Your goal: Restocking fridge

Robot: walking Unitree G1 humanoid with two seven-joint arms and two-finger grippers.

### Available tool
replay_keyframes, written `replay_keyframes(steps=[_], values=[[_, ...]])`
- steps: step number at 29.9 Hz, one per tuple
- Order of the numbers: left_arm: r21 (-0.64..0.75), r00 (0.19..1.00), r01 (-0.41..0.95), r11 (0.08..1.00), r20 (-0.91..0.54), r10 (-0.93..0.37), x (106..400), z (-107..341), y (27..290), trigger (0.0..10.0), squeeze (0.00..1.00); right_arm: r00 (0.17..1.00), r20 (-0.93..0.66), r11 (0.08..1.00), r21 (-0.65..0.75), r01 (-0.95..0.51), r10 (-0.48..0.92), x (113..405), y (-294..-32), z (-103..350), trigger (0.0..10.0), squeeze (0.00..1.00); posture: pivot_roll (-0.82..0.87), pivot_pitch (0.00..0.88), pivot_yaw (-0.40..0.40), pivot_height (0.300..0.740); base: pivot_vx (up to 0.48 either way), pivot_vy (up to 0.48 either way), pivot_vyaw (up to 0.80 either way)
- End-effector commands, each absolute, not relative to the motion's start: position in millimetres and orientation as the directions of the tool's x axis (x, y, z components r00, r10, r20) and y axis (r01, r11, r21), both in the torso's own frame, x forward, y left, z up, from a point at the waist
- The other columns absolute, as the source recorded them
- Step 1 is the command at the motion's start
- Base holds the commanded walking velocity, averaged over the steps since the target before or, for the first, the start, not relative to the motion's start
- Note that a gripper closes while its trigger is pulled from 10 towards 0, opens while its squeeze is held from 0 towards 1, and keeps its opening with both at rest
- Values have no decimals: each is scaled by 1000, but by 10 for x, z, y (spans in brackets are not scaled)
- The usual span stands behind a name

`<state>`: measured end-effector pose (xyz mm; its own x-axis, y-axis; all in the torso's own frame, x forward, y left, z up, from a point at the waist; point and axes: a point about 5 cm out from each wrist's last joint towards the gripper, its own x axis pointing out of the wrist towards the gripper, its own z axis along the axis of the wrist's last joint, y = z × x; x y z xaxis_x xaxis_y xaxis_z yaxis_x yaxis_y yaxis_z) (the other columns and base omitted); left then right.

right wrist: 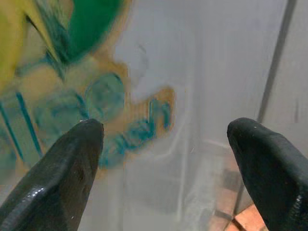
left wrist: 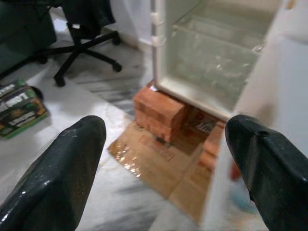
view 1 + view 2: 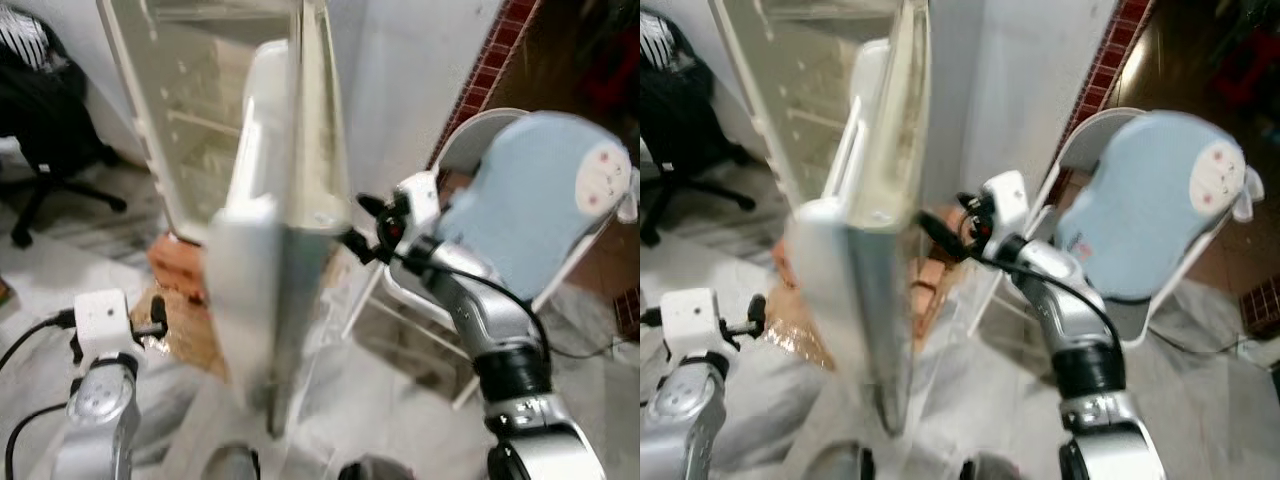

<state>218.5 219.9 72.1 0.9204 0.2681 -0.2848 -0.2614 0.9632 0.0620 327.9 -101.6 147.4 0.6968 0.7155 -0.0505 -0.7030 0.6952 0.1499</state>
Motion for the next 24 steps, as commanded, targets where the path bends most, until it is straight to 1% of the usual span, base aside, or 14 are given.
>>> replay_keyframes(steps=[1,3,4,6,8,12,14,15,16,20,21,24], values=[[99,932,-282,954,-208,297,2176,834,2207,10000,0,708,-48,705,163,-690,705,3311,-1097,1500,10000,0,96,56,-51,740,0,0,0],[111,933,-285,952,-193,302,2173,855,2207,10000,0,692,-50,688,184,-702,720,3297,-1091,1499,10000,0,98,56,-53,740,0,0,0],[115,939,-278,954,-175,295,2172,878,2191,10000,0,660,-47,654,208,-728,750,3264,-1075,1502,10000,0,100,57,-56,740,0,0,0],[133,947,-259,957,-161,279,2179,895,2169,10000,0,653,-48,649,182,-738,756,3254,-1061,1506,10000,0,102,56,-58,740,0,0,0],[149,954,-242,959,-141,263,2182,911,2140,10000,0,688,-75,691,123,-712,722,3288,-1085,1459,10000,0,103,57,-60,740,0,0,0],[154,954,-255,955,-121,274,2167,936,2131,10000,0,764,-91,770,83,-633,638,3363,-1167,1422,10000,0,102,59,-61,740,0,0,0],[170,949,-281,944,-99,300,2152,961,2153,10000,0,823,-88,827,48,-560,562,3416,-1239,1420,10000,0,100,61,-62,740,0,0,0],[189,942,-307,933,-82,327,2135,980,2176,10000,0,857,-85,861,45,-507,509,3443,-1292,1414,10000,0,99,63,-64,740,0,0,0],[202,936,-322,925,-75,343,2124,988,2187,10000,0,872,-82,876,53,-480,483,3452,-1319,1408,10000,0,99,63,-64,740,0,0,0],[236,927,-352,906,-44,372,2102,1017,2210,10000,0,854,-103,860,70,-506,510,3408,-1263,1349,10000,0,98,67,-66,740,0,0,0],[264,931,-346,901,-21,364,2102,1039,2197,10000,0,825,-95,830,88,-551,558,3374,-1179,1341,10000,0,99,67,-68,740,0,0,0],[296,934,-347,890,17,358,2099,1079,2179,10000,0,813,-92,817,98,-568,575,3369,-1137,1340,10000,0,101,65,-69,740,0,0,0]])
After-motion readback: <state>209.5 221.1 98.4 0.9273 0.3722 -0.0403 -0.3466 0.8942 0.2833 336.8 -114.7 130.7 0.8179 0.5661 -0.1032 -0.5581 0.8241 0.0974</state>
